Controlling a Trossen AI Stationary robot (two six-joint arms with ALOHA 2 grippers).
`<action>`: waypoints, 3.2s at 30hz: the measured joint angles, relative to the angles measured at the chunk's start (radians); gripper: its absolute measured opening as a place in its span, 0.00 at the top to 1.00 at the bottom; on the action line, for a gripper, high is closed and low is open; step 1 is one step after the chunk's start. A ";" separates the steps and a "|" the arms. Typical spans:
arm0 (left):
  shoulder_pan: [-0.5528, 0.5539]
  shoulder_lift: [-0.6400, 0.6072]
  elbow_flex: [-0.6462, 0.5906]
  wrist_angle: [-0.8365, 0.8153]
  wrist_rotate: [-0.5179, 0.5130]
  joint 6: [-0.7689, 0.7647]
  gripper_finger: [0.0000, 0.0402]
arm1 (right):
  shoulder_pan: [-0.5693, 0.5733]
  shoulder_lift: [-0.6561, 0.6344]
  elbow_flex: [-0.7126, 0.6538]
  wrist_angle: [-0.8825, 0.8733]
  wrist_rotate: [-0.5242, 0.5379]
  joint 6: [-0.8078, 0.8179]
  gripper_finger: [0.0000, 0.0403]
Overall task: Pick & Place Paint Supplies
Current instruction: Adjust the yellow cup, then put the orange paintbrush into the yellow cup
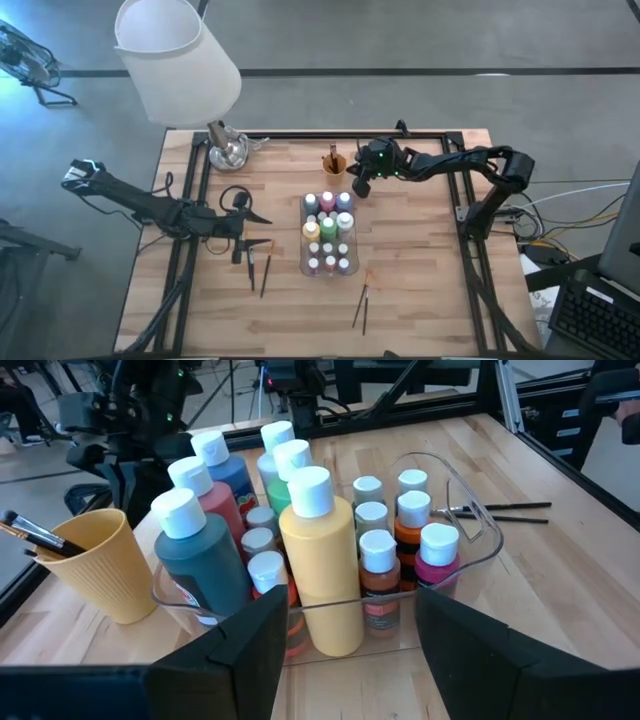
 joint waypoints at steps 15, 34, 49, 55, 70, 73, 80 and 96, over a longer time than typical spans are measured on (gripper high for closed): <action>0.000 0.000 0.000 0.000 0.000 0.000 0.45 | 0.020 -0.228 0.001 -0.422 0.022 0.078 0.98; 0.000 0.000 0.000 0.000 0.000 0.000 0.45 | 0.817 -0.648 0.001 -0.851 0.668 0.907 0.98; 0.000 0.000 0.000 0.000 0.000 0.000 0.45 | 1.167 -0.166 0.184 -0.887 0.892 1.550 0.98; 0.000 0.000 0.000 0.000 0.000 0.000 0.45 | 1.185 0.022 0.410 -1.147 0.743 1.697 0.98; 0.000 0.000 0.000 0.001 0.000 0.000 0.45 | 1.199 0.265 0.566 -1.329 0.711 2.052 0.80; 0.000 0.000 0.000 0.000 0.000 0.000 0.45 | 1.199 0.290 0.565 -1.323 0.735 2.074 0.71; 0.000 0.000 0.000 0.000 0.000 0.000 0.45 | 1.196 0.347 0.581 -1.290 0.764 2.054 0.55; 0.000 0.000 0.000 0.000 0.000 0.000 0.45 | 1.182 0.400 0.561 -1.214 0.794 1.990 0.52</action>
